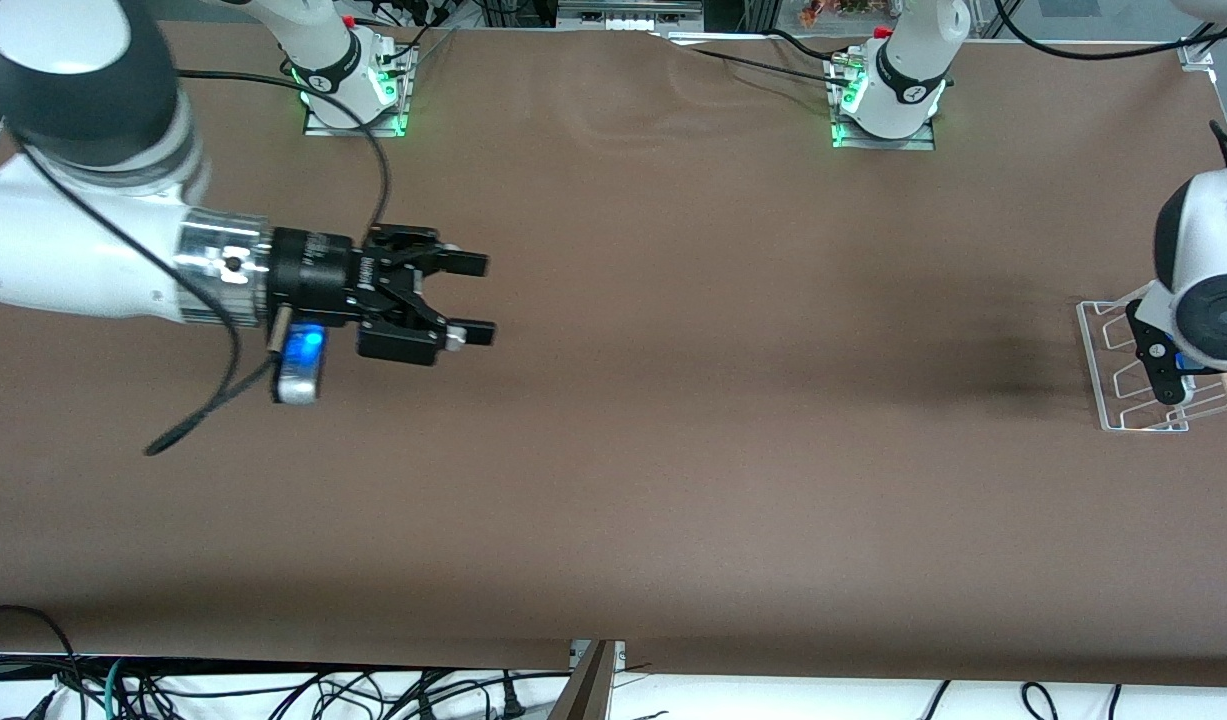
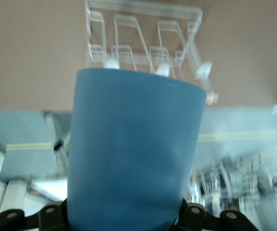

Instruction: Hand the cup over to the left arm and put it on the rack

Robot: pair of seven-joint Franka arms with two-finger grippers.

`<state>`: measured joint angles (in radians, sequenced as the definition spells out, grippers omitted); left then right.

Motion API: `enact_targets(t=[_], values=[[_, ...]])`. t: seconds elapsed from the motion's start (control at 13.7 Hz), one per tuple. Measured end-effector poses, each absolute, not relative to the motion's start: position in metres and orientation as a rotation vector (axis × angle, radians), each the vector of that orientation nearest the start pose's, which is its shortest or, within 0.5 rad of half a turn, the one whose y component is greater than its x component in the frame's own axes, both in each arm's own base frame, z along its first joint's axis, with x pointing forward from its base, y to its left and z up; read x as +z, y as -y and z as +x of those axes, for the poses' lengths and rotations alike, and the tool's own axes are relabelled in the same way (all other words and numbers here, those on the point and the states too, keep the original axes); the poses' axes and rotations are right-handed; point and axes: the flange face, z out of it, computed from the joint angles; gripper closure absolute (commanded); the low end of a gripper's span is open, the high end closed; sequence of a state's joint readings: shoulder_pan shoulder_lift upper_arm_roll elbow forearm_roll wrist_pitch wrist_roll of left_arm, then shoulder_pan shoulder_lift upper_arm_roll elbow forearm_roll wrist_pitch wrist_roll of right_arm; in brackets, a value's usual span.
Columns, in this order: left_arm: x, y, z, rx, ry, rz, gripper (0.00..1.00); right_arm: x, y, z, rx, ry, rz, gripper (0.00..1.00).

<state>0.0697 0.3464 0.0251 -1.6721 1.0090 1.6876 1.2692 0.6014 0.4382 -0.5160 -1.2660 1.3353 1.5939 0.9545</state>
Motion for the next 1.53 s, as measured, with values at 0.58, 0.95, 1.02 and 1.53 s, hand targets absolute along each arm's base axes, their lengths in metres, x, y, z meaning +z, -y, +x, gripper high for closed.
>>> enact_targets(t=[0.58,0.95,1.02,1.53], values=[[0.345,-0.201,0.595,1.118,-1.619,-1.300,1.00,0.605,-0.135,0.598,0.450,-0.405,-2.586,0.01],[0.323,-0.194,0.583,1.099,-1.629,-1.232,1.00,0.619,-0.081,0.558,0.317,-0.109,-2.928,0.01],[0.319,-0.191,0.580,1.092,-1.627,-1.234,1.00,0.616,-0.075,0.551,0.283,-0.053,-2.979,0.01],[0.295,-0.180,0.543,1.031,-1.560,-1.188,1.00,0.597,-0.061,0.545,0.126,0.177,-3.137,0.01]])
